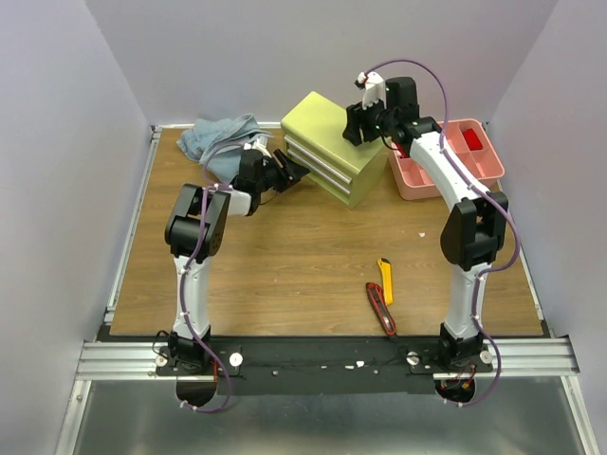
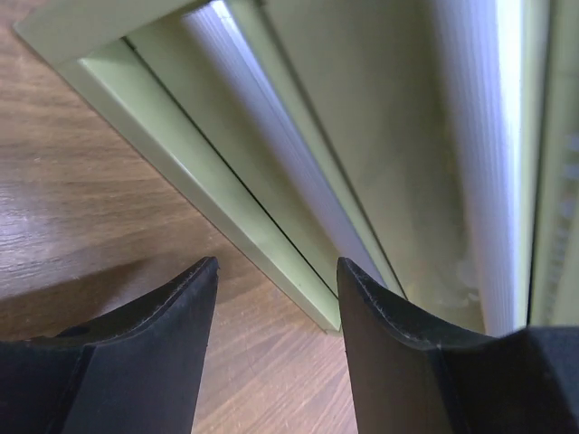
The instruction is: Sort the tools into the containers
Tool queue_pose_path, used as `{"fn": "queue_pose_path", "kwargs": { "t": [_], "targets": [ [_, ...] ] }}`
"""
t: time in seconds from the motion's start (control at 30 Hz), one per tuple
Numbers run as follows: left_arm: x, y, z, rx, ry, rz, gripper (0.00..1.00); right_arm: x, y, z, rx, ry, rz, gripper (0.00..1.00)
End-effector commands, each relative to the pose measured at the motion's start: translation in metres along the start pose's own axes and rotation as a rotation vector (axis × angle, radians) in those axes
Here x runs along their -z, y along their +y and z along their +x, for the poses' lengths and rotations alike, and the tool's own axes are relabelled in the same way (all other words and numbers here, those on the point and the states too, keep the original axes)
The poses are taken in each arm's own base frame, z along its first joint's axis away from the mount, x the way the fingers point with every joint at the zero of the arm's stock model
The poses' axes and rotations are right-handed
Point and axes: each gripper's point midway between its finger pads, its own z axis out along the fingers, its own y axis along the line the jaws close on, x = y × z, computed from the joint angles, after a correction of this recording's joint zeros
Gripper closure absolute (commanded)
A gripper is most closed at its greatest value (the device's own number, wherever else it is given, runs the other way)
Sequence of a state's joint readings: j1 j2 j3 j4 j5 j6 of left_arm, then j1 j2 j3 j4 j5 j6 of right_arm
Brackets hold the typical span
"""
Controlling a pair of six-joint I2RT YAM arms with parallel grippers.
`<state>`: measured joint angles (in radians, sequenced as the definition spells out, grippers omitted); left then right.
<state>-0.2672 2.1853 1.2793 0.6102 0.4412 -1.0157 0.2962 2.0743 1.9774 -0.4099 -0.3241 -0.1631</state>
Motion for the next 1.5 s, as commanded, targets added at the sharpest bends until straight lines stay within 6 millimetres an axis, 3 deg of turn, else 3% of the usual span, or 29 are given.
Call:
{"fn": "queue_pose_path", "kwargs": {
  "t": [0.0, 0.43, 0.7, 0.97, 1.07, 1.17, 1.2, 1.47],
  "targets": [
    [-0.014, -0.002, -0.012, 0.071, -0.058, 0.046, 0.37, -0.008, -0.004, 0.057, -0.006, 0.161, 0.032, 0.32],
    [-0.027, -0.029, -0.014, 0.055, -0.054, 0.194, 0.43, -0.004, -0.008, 0.069, 0.021, 0.194, 0.053, 0.32],
    [-0.047, -0.021, 0.002, 0.074, -0.024, 0.182, 0.45, -0.001, -0.009, 0.073, 0.029, 0.208, 0.060, 0.32],
    [-0.051, -0.017, 0.013, 0.092, -0.015, 0.198, 0.51, 0.003, -0.009, 0.076, 0.038, 0.217, 0.068, 0.32],
    [-0.049, -0.026, 0.009, 0.095, -0.022, 0.224, 0.55, 0.002, -0.008, 0.077, 0.039, 0.219, 0.066, 0.32],
    [-0.046, -0.033, 0.008, 0.103, -0.025, 0.237, 0.69, 0.000, -0.009, 0.074, 0.043, 0.210, 0.070, 0.32],
    [-0.044, -0.034, 0.008, 0.112, -0.026, 0.233, 0.78, 0.000, -0.009, 0.073, 0.043, 0.207, 0.069, 0.32],
    [0.000, -0.033, -0.005, 0.110, -0.045, 0.204, 0.83, -0.005, -0.008, 0.077, 0.051, 0.216, 0.067, 0.32]
  ]
}}
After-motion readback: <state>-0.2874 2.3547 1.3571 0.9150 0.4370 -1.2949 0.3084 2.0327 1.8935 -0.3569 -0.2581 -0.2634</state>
